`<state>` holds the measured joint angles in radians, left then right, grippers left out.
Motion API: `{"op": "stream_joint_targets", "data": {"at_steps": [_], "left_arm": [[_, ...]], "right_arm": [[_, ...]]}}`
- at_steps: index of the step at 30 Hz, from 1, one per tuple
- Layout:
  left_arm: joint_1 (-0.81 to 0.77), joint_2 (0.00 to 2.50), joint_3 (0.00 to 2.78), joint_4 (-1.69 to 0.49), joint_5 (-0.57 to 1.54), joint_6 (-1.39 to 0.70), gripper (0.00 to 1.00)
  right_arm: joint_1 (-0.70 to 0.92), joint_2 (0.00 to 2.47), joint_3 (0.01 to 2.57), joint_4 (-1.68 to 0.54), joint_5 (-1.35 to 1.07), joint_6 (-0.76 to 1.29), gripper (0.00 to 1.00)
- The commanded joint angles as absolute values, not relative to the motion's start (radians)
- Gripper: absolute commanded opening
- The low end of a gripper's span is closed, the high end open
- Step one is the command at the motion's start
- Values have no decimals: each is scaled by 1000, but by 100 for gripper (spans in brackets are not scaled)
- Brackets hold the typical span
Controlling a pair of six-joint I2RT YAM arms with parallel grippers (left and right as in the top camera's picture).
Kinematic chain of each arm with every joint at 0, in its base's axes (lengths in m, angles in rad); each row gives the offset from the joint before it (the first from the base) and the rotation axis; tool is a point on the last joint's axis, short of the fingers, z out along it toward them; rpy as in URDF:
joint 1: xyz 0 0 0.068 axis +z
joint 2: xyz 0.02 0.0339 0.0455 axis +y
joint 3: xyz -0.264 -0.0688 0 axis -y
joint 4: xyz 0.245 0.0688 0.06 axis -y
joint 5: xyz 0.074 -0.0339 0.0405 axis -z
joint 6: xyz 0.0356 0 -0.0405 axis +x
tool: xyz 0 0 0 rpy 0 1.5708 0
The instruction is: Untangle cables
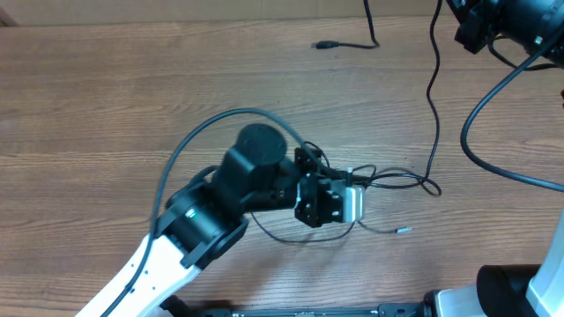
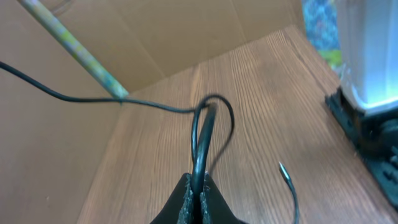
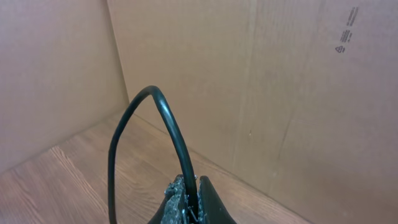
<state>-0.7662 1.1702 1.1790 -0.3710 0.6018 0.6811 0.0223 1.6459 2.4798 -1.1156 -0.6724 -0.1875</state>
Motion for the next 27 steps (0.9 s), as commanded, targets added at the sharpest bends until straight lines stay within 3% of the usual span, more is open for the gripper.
{"op": "stream_joint_targets", "data": {"at_steps": [1, 16, 27], "left_arm": [[-772, 1148, 1192, -371, 575, 560, 4], [-773, 1162, 1192, -358, 732, 106, 4], [-773, 1295, 1192, -350, 734, -300, 4]], "right_arm": [[25, 1641, 2493, -1114, -663, -187, 4], [25, 1641, 2493, -1113, -663, -187, 4], [25, 1641, 2493, -1113, -663, -187, 4]]}}
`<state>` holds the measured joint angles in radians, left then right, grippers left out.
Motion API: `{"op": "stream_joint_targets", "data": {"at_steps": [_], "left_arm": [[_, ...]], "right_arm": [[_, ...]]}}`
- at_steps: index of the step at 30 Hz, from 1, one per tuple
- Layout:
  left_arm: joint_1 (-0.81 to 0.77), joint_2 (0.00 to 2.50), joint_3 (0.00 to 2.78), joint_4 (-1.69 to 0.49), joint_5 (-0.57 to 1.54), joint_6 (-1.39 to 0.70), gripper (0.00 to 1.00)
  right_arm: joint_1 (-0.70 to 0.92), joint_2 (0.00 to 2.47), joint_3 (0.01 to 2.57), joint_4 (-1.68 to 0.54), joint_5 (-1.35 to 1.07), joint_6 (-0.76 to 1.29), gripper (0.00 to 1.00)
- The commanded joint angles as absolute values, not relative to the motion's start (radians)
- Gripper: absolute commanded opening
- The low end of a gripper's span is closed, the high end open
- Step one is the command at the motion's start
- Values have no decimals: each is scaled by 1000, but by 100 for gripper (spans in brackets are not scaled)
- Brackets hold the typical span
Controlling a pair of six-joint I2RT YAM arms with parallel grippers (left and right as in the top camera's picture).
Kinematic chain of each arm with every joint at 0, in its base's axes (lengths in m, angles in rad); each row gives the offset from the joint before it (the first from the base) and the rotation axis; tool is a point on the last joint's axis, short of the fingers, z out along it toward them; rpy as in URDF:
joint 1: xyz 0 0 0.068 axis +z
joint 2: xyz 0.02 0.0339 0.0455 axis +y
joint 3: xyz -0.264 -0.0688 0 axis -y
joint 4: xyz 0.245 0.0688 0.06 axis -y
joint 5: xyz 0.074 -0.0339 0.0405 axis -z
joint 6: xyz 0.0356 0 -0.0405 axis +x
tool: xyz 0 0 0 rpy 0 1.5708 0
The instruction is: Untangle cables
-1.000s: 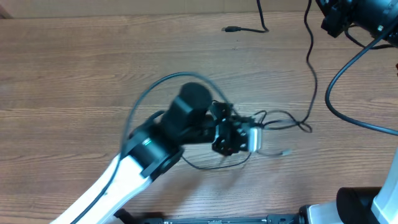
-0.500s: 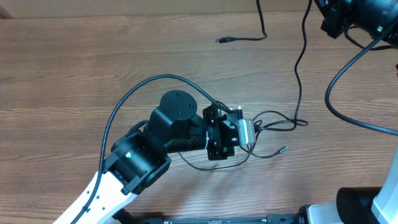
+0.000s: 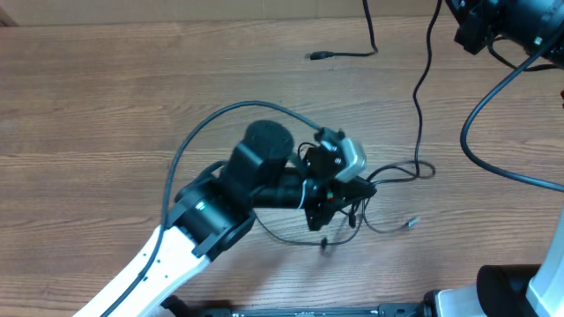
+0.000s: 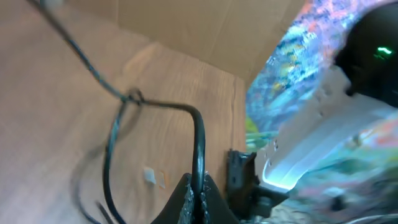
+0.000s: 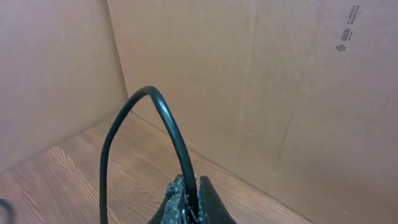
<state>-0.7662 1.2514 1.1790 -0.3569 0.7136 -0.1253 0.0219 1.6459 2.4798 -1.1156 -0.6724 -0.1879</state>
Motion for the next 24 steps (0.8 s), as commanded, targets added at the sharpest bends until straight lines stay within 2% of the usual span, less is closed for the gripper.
{"op": "stream_joint_targets", "data": {"at_steps": [1, 14, 24], "left_arm": [[-773, 1316, 1192, -348, 734, -329, 4], [-796, 1538, 1192, -208, 764, -323, 4], [-868, 1651, 1192, -65, 701, -320, 4]], "right_arm": [[25, 1641, 2493, -1113, -663, -187, 4], [25, 1641, 2493, -1113, -663, -187, 4], [25, 1641, 2493, -1113, -663, -187, 4]]}}
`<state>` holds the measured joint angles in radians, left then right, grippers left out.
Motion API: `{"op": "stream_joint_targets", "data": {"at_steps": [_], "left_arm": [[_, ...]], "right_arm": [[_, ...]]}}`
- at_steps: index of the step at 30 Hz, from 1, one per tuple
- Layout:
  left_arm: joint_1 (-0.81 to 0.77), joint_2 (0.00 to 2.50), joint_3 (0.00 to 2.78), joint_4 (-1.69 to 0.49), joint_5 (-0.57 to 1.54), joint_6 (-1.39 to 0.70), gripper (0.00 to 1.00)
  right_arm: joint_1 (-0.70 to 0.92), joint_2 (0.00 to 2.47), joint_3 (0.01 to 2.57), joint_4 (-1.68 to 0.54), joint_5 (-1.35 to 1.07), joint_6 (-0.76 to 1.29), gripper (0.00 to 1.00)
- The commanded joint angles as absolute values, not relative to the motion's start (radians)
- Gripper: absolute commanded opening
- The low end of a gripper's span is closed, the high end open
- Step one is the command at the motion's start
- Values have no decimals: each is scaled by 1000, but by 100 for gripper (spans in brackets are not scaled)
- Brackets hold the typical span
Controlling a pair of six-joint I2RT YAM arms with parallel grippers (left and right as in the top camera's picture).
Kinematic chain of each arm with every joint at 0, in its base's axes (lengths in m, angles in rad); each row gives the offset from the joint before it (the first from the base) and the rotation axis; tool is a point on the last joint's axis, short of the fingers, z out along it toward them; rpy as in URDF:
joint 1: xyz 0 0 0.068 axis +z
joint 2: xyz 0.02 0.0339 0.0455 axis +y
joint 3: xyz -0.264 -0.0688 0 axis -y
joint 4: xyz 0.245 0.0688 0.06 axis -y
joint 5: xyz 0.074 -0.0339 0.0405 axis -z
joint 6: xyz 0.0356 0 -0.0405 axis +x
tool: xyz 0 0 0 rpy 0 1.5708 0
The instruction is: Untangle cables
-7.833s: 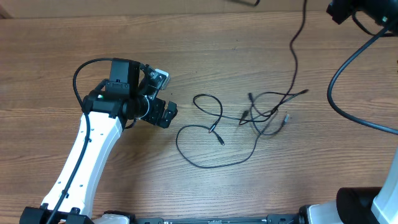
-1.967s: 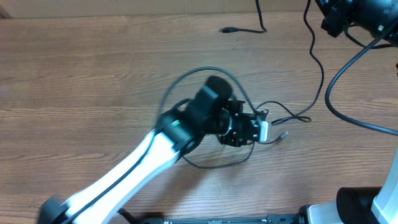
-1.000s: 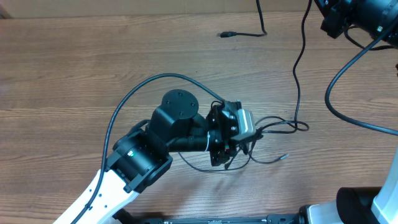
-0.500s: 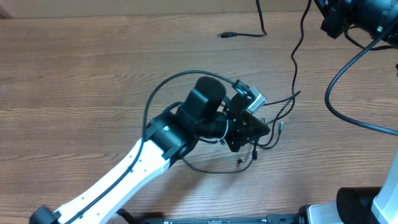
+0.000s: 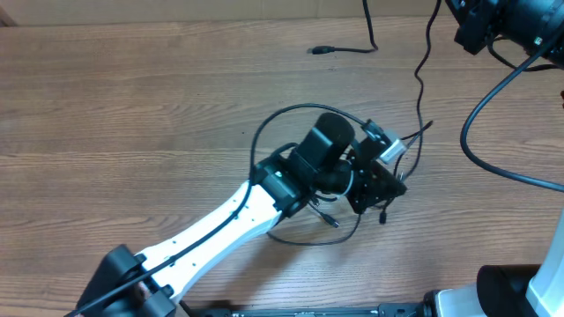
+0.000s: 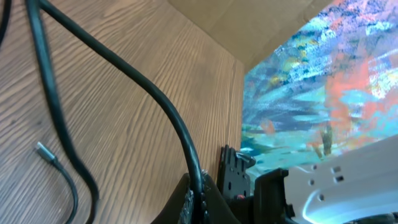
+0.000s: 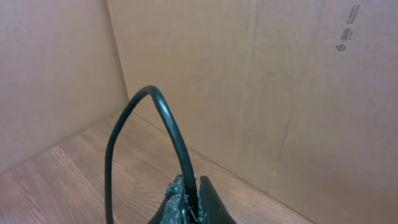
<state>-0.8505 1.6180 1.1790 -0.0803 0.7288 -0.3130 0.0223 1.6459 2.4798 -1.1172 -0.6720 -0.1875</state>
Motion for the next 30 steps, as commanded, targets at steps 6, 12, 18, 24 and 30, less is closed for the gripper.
{"op": "stream_joint_targets", "data": {"at_steps": [6, 12, 18, 24, 30], "left_arm": [[-908, 1699, 1192, -23, 544, -311, 7], [-941, 1724, 1192, -20, 432, -300, 99], [-949, 1726, 1192, -25, 407, -268, 100], [-949, 1726, 1192, -95, 222, -265, 100], [-947, 1726, 1192, -238, -73, -265, 100]], "right_arm": [[25, 1641, 2493, -1113, -663, -187, 4], [25, 1641, 2493, -1113, -663, -187, 4], [25, 1641, 2493, -1113, -663, -187, 4], [25, 1641, 2493, -1114, -664, -187, 4], [25, 1641, 2493, -1114, -664, -187, 4]]}}
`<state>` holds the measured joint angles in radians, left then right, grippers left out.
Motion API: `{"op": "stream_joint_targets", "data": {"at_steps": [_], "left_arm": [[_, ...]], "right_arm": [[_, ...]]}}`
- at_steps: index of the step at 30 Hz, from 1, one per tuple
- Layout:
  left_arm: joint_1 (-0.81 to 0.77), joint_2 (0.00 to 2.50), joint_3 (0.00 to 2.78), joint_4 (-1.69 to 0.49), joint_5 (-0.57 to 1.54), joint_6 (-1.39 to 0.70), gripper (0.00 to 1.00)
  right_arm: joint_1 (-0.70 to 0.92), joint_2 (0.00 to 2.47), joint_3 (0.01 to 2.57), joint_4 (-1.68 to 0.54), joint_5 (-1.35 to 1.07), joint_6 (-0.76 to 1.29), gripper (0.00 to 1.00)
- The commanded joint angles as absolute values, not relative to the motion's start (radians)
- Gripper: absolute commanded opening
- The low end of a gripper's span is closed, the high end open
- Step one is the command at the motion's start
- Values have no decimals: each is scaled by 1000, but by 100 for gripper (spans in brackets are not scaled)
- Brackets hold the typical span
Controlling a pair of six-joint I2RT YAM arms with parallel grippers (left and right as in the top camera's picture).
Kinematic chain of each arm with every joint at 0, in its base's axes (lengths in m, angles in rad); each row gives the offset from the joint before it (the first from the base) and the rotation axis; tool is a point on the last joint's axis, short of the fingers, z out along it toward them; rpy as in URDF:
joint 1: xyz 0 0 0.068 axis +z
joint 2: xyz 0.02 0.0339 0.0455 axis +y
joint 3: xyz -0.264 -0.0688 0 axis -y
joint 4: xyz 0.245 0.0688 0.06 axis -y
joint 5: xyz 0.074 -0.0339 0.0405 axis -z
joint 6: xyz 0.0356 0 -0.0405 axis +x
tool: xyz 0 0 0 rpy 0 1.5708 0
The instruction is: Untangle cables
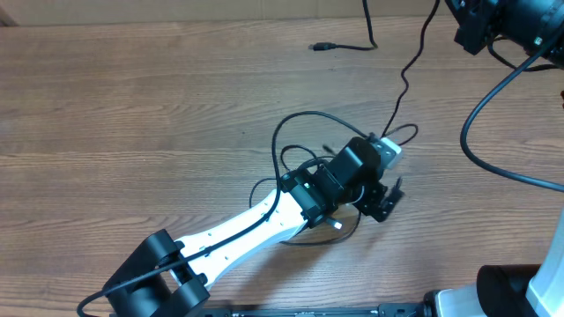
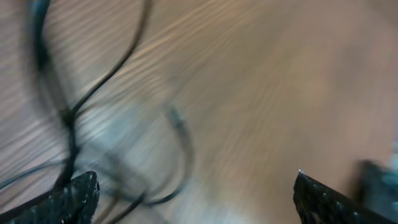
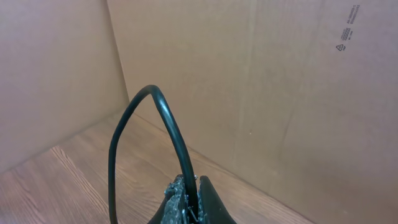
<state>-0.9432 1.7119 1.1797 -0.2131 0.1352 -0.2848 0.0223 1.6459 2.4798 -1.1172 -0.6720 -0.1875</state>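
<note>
Thin black cables (image 1: 304,163) lie in a loose tangle of loops at the table's middle, under my left arm. One strand (image 1: 407,75) runs from there up to the far edge. My left gripper (image 1: 386,195) sits just right of the tangle, fingers wide apart and empty. The left wrist view is blurred: the left gripper (image 2: 196,183) is open over bare wood, with cable loops (image 2: 68,112) to its left. My right gripper (image 3: 191,186) is high up at the far right, shut on a black cable (image 3: 168,124) that arches up and over to the left.
A second cable with a plug end (image 1: 324,46) lies near the far edge. The right arm's body (image 1: 507,26) and its thick supply cable (image 1: 471,132) fill the far right corner. Cardboard walls (image 3: 280,93) stand behind the table.
My left gripper was shut on a cable strand and is now open with nothing in it. It sits slightly lower and right, and the strand lies back on the table. The right gripper is unchanged.
My left gripper was shut on a cable strand at the tangle near the table's middle. Then it held it turned and a little farther back, then farther right. Now it has let go. My right gripper stayed shut on its cable throughout.
</note>
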Motion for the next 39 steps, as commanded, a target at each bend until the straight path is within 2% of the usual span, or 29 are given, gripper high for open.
{"op": "stream_joint_targets", "data": {"at_steps": [1, 6, 14, 23, 28, 30, 31, 35, 36, 39], "left_arm": [[-948, 1726, 1192, -256, -99, -265, 100], [-947, 1726, 1192, -319, -174, -266, 99], [-948, 1726, 1192, -302, -72, -249, 100], [-949, 1726, 1192, -330, 276, 52, 100], [-949, 1726, 1192, -355, 294, 167, 99], [-949, 1726, 1192, -358, 306, 204, 93], [-949, 1726, 1192, -360, 321, 223, 86], [-949, 1726, 1192, -371, 357, 247, 45], [-949, 1726, 1192, -378, 357, 247, 38], [-949, 1726, 1192, -415, 357, 248, 36]], "right_arm": [[25, 1641, 2493, -1114, -664, -187, 4], [25, 1641, 2493, -1114, -664, -187, 4], [25, 1641, 2493, -1114, -664, -187, 4], [25, 1641, 2493, -1114, -664, -187, 4], [25, 1641, 2493, -1114, -664, -187, 4], [25, 1641, 2493, -1114, -664, -187, 4], [25, 1641, 2493, -1114, -664, -187, 4], [25, 1641, 2493, -1114, -664, -187, 4], [25, 1641, 2493, -1114, -664, -187, 4], [25, 1641, 2493, -1114, -664, -187, 4]]}}
